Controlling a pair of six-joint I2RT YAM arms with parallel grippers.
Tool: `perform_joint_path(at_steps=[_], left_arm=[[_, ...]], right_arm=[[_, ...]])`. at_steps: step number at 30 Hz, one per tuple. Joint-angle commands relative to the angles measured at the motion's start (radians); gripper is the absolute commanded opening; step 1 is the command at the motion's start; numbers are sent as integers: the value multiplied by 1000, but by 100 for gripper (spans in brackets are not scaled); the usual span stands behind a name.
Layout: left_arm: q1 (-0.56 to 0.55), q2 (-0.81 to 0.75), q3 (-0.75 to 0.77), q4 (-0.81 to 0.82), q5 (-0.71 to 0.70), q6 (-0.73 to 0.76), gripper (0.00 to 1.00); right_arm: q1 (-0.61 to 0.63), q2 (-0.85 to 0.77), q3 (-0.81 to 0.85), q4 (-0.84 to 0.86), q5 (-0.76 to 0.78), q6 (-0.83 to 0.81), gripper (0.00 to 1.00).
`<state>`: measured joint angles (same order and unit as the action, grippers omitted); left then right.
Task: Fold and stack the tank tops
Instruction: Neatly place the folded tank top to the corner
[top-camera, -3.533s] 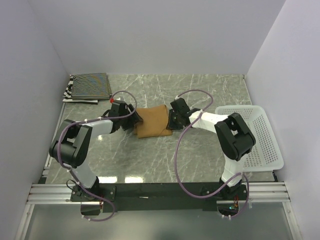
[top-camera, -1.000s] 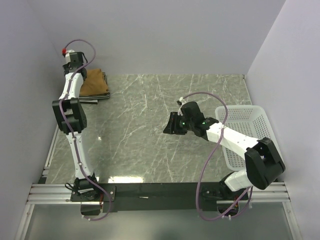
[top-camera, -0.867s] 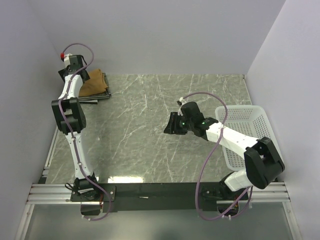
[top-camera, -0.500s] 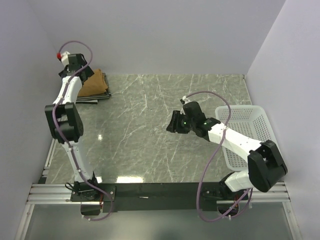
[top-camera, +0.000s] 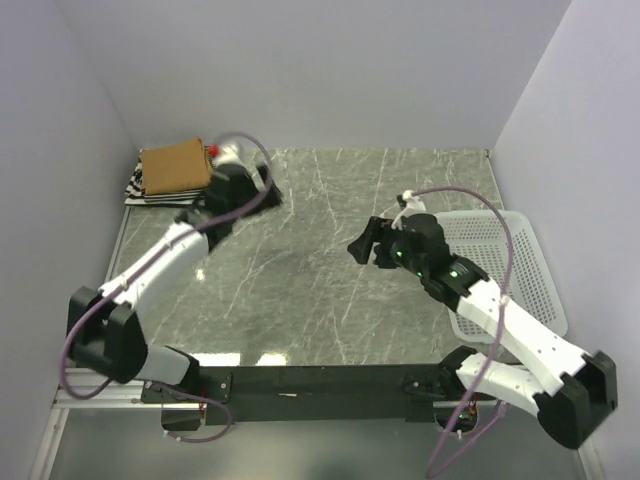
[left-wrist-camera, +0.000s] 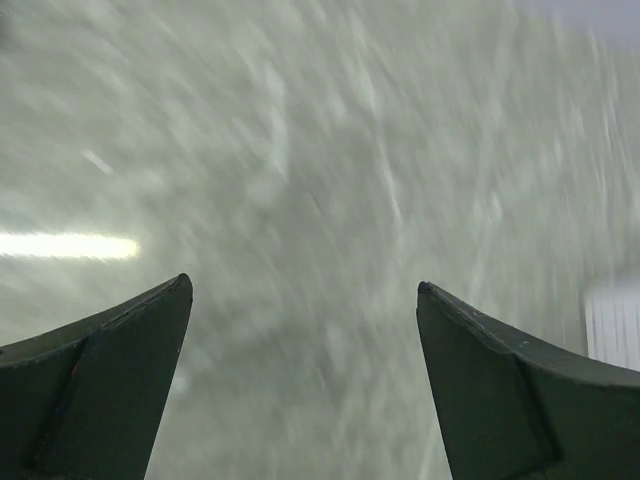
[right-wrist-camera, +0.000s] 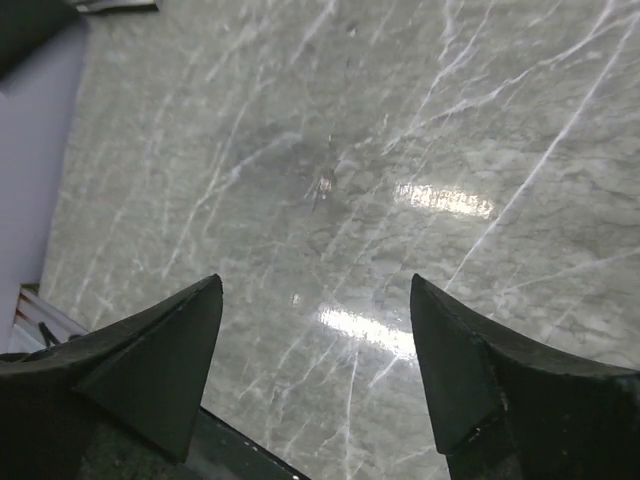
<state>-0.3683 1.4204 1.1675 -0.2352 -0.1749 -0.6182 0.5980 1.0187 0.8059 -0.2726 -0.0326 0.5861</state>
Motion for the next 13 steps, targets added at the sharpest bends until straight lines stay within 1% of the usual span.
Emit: perform_joint_path(at_steps=[1,2,3,4,5,7,8,9,11,13], left_arm=[[-153,-170,-149,68,14,-17,99],[-246,-201,-220,73,-4,-23,99],[-294,-228,-251,73,-32,-47,99],[-381,-280,-305,74,-61,-52,99],[-418,-300,-325,67,-92,-63,99],[-496,-357,-373,51,-126,-104,99],[-514,-371,-382,48,-133,-107,99],[-527,-382,-388,39,-147,-123,99],[-557,-403,-394,27,-163,-126,99],[-566,-405,-387,13,-167,-129,99]], right_arm=[[5,-124,-40,-33,71,9,83],[5,-176,-65,-36,80,14,83],[6,-205,-79,-42,95,18,84],[5,-235,-94,-46,137,27,84],[5,-296,-128,-54,155,32,86],[5,-363,-166,-50,192,49,87],[5,-429,-204,-37,226,61,88],[6,-459,-218,-33,243,70,88],[5,-512,-235,-31,260,78,88],[6,-528,-234,-36,322,92,88]])
